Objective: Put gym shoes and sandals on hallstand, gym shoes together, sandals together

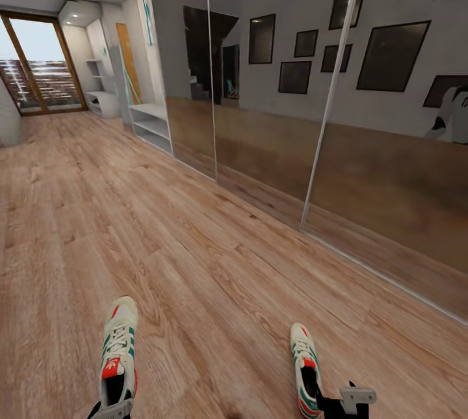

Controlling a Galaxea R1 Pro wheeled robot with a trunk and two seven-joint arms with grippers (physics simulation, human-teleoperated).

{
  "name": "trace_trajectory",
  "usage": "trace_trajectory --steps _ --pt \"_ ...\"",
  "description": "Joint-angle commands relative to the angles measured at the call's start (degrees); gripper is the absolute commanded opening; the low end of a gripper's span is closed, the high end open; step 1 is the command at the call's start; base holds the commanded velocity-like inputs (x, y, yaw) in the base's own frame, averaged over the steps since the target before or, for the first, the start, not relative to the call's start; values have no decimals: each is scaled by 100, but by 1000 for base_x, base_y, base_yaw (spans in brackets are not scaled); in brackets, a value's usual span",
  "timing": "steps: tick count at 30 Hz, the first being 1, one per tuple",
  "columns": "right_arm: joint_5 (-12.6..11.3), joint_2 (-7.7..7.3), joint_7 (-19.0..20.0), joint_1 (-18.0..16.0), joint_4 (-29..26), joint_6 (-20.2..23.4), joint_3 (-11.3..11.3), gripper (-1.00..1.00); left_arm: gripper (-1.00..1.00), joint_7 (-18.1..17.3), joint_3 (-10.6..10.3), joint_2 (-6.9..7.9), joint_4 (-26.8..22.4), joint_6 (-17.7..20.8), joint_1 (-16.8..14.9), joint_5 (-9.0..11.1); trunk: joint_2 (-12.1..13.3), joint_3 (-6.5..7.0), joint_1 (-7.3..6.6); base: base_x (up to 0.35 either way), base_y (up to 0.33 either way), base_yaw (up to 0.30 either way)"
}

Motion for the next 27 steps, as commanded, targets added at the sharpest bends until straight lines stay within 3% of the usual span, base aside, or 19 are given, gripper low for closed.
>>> trace_trajectory --steps 1,13,27 --pt "61 0 -12 -2 4 -17 -42 100 -100 -18 -1 0 5 -16 -4 22 -2 -5 -1 0 0 274" --pt "62 -2 -13 -2 4 -17 -42 100 -100 -19 -1 -4 5 -16 -4 22 -2 -5 -1 0 0 250" --pt "47 -19 -23 -2 -37 24 -71 100 -100 -89 -73 4 1 26 -51 -48 -2 -5 -1 0 0 21"
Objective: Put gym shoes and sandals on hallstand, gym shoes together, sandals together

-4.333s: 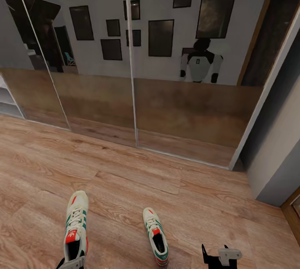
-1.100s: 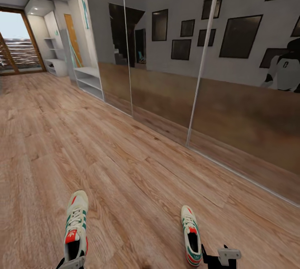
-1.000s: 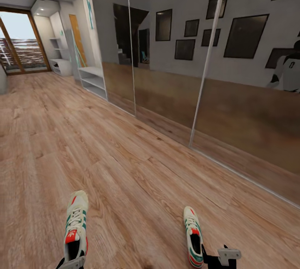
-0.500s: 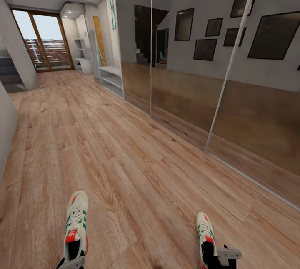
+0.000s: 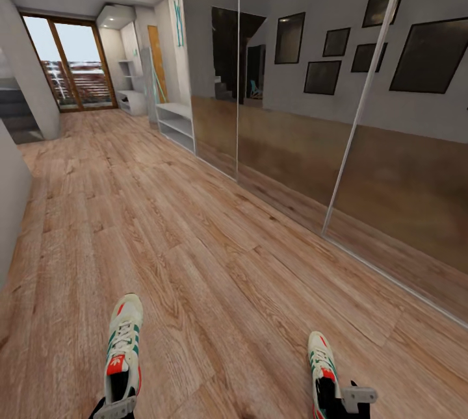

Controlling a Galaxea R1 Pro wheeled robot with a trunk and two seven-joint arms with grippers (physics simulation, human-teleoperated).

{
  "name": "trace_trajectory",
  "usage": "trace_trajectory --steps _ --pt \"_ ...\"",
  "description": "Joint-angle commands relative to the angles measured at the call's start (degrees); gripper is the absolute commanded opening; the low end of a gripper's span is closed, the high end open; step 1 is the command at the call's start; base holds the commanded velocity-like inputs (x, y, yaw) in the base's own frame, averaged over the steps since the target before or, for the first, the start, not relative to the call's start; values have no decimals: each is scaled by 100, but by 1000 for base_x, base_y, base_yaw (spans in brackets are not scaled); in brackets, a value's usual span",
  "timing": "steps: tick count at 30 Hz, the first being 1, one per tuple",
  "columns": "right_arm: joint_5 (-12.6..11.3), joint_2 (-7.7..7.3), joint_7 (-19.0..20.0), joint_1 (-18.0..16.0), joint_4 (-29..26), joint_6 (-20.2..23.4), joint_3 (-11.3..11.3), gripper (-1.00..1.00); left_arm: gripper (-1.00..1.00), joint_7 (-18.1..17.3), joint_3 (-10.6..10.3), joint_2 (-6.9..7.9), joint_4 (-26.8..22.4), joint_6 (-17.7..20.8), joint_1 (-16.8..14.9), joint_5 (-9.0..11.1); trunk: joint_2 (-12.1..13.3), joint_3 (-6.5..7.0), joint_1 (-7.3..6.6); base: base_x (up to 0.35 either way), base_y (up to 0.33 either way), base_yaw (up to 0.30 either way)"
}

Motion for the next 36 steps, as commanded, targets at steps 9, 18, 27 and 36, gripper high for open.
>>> trace_trajectory --steps 9,18,27,36 --pt "55 -8 -18 -5 -653 326 -45 100 -100 -101 -98 -18 -78 111 -152 -246 -2 -5 -1 0 0 0" --pt "32 16 -11 -4 -1831 2262 -42 100 -100 -142 -275 -120 -342 1292 -1036 -886 -2 -5 -1 0 0 0" --pt "24 43 -5 -65 -2944 3609 -37 100 -100 -215 -290 -206 -842 2146 -2039 -927 -2 -5 -1 0 0 0" --pt "40 44 31 -82 -2929 3862 -21 100 -100 -1006 -409 -545 -1498 2220 -2163 -969 -2 -5 -1 0 0 0"
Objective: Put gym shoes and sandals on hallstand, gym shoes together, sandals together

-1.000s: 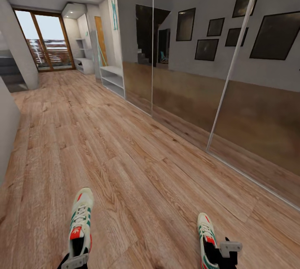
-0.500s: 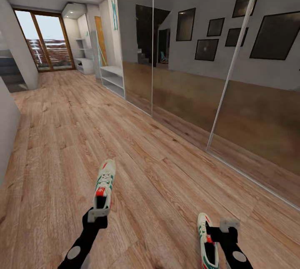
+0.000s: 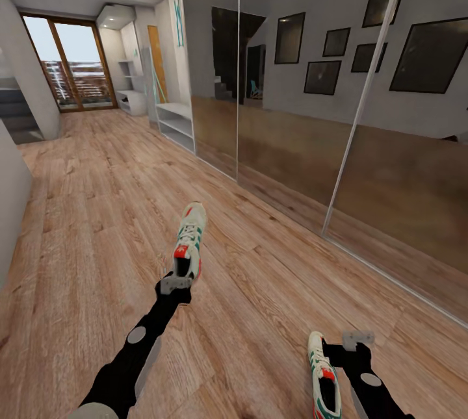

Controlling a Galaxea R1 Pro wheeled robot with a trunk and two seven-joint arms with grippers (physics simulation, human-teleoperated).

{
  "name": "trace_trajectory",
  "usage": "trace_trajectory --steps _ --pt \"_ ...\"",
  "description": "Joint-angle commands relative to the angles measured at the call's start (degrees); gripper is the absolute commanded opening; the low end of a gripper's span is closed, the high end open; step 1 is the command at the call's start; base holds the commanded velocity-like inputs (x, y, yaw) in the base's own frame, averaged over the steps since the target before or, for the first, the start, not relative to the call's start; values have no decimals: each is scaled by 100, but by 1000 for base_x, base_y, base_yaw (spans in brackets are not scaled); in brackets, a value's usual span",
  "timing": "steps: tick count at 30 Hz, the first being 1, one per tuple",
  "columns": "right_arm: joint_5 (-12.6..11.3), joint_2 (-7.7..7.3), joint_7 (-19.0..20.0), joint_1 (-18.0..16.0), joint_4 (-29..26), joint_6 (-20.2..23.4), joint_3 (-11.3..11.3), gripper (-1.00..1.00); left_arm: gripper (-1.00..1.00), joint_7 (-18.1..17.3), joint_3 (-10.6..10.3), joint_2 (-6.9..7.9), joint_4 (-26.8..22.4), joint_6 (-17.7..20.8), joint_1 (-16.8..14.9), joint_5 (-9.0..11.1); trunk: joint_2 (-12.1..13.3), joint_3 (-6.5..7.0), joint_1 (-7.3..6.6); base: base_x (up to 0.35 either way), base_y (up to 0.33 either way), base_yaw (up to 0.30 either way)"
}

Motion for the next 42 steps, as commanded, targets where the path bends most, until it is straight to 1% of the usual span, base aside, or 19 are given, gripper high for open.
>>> trace_trajectory --steps 1,2,4,6,8,13,16,18,19,20,22,27,42 --pt "56 3 -7 -4 67 -18 -13 100 -100 -49 -26 -14 -153 5 -2 12 -2 -5 -1 0 0 0" --pt "57 6 -14 -4 170 -18 -5 100 -100 -73 -76 -10 -483 27 2 32 -2 -5 -1 0 0 0" --pt "57 9 -17 -4 193 -18 -1 100 -100 -79 -90 -7 -656 36 14 33 -2 -5 -1 0 0 0" --pt "56 13 -21 -4 224 -7 4 100 -100 -90 -115 -2 -1000 49 146 20 -2 -5 -1 0 0 0" --pt "56 14 -23 -4 238 -2 5 100 -100 -96 -134 -3 -1159 45 232 11 -2 -5 -1 0 0 0" --pt "61 8 -23 -4 242 -6 -8 100 -100 -102 -147 -10 -1206 43 259 6 -2 -5 -1 0 0 0" --pt "64 3 -27 -4 241 -6 -12 100 -100 -106 -158 -17 -1210 48 261 5 -6 -71 7 0 0 0" --pt "64 -4 -30 -4 237 -7 -16 100 -100 -103 -250 -14 -1211 59 262 5 -8 -116 12 0 0 0" --pt "65 -9 -31 -4 233 -7 -18 100 -100 -101 -360 -6 -1211 73 262 5 -10 -138 15 0 0 0" --pt "65 -14 -31 -4 232 -8 -19 100 -100 -100 -416 -6 -1211 78 263 5 -11 -160 17 0 0 0" --pt "65 -20 -32 -4 236 -9 -20 100 -100 -97 -487 -4 -1212 86 263 5 -14 -206 22 0 0 0" --pt "65 -15 -32 -4 245 -9 -20 100 -100 -96 -515 -5 -1212 87 263 5 -20 -341 35 0 0 0" --pt "57 9 -34 -4 253 2 -20 100 -100 -98 -510 -5 -1212 87 263 12 -40 -805 74 0 0 0"
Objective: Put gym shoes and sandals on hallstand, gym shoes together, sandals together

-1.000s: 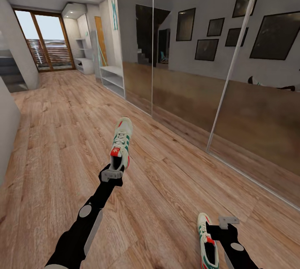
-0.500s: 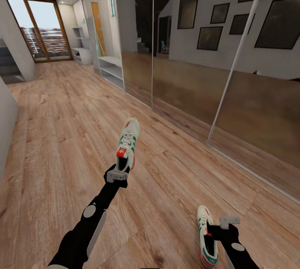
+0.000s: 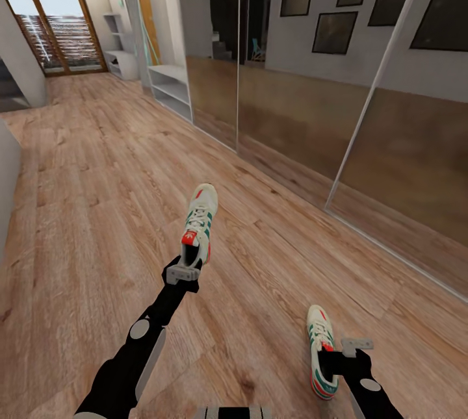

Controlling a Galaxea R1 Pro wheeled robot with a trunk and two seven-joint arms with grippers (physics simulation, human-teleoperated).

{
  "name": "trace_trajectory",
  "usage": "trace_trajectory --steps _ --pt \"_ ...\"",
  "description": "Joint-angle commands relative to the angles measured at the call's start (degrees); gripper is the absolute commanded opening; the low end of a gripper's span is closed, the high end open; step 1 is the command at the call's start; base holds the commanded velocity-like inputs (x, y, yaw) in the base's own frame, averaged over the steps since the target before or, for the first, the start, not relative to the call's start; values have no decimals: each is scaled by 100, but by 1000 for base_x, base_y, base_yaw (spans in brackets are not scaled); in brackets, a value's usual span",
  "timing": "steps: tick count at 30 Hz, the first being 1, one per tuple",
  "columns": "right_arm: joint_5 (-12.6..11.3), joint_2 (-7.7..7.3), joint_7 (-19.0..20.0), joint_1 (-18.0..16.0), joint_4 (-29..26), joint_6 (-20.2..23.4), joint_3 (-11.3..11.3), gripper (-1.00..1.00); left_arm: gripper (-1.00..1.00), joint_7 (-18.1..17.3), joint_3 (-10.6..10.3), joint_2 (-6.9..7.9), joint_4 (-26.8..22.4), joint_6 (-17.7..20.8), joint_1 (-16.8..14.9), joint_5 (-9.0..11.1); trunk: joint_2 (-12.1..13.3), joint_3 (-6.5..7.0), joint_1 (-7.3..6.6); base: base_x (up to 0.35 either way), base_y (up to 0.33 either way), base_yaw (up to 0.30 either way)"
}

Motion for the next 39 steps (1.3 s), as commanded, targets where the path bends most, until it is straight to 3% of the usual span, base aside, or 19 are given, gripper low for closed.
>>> trace_trajectory --steps 1,11,16,21,24,28,32,39 --pt "56 3 -10 -4 6 -18 -16 100 -100 -33 6 -2 4 -12 -3 20 -3 -36 1 0 0 0" --pt "47 12 -15 -4 7 -13 -16 100 -100 -25 4 -3 46 -12 -3 12 -17 -348 27 0 0 0" --pt "34 45 -16 -4 -38 -13 -16 100 -100 -23 12 -2 58 -12 -3 16 -17 -376 27 0 0 0" --pt "41 386 -30 -4 -62 -13 -22 100 -100 -20 14 -2 68 -12 -3 14 -17 -379 27 0 0 0" --pt "41 508 -59 -6 -73 -13 -24 100 -100 -18 14 -2 71 -12 -3 14 -17 -379 27 0 0 0" --pt "23 566 -185 -10 -120 -7 -30 100 -100 -18 15 -5 72 -12 -3 13 -17 -379 27 0 0 0" --pt "-169 585 -348 -12 -175 -5 -33 100 -100 -17 15 -9 75 -12 -3 13 -17 -379 27 0 0 0" --pt "-985 587 -678 -12 -183 -8 -34 100 -100 -16 15 -10 90 -12 -3 13 -17 -379 27 0 0 0"
